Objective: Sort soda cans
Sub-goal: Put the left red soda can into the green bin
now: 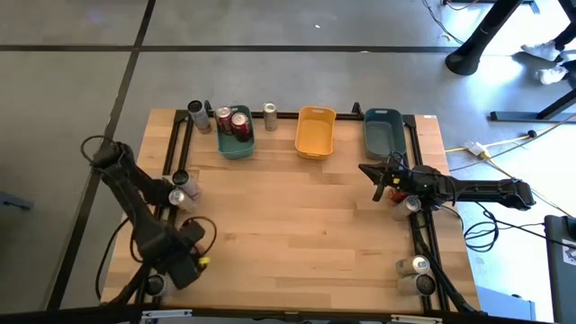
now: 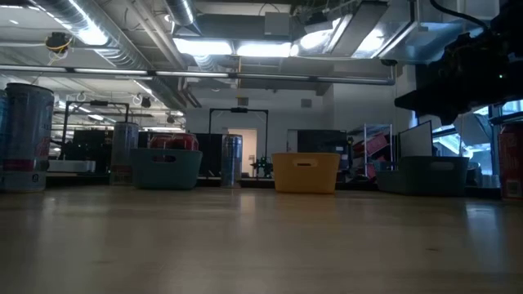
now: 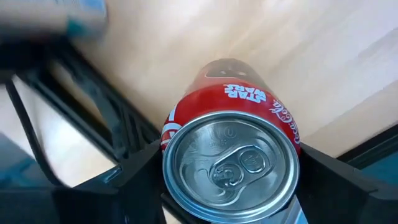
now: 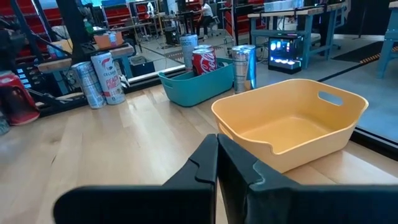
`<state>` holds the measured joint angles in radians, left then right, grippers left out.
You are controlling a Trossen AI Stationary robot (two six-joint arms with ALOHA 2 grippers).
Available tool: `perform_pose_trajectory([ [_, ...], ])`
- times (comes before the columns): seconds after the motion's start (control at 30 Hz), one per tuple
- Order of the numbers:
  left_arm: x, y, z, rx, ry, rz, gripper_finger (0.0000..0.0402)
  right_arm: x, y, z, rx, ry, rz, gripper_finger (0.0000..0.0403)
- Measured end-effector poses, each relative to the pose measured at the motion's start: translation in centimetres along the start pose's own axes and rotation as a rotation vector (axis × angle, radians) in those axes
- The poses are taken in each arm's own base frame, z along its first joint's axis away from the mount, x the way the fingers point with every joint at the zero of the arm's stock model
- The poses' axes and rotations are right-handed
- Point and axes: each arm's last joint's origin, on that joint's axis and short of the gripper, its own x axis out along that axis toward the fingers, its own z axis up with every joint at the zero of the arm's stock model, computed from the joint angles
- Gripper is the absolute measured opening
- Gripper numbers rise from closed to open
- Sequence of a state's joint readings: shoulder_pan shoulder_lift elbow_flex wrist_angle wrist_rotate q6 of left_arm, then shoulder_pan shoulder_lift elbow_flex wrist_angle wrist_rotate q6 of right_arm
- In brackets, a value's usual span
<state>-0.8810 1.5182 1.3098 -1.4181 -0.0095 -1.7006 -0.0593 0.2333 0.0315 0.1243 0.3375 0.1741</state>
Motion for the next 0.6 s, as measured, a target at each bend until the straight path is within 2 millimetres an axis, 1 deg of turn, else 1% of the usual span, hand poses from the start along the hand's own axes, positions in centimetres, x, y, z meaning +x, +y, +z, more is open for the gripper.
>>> perform_pose_trajectory([
  [0.2,-3.0,0.9,4.5,0.044,-0.114,-0.040,0.0289,0.0,0.0,0.1,0.002,-0.007,0.002,0.0010],
  [0.3,-4.3,1.5,7.1,0.076,-0.160,-0.027,0.0290,0.0,0.0,0.1,-0.002,-0.007,0.002,0.0010],
  [0.4,-5.3,2.2,9.6,0.120,-0.203,-0.006,0.0291,0.0,0.0,0.1,-0.007,-0.007,0.001,0.0010],
  [0.6,-6.5,4.0,14.5,0.160,-0.276,0.027,0.0291,0.0,0.0,0.0,-0.009,-0.001,0.001,0.0010],
])
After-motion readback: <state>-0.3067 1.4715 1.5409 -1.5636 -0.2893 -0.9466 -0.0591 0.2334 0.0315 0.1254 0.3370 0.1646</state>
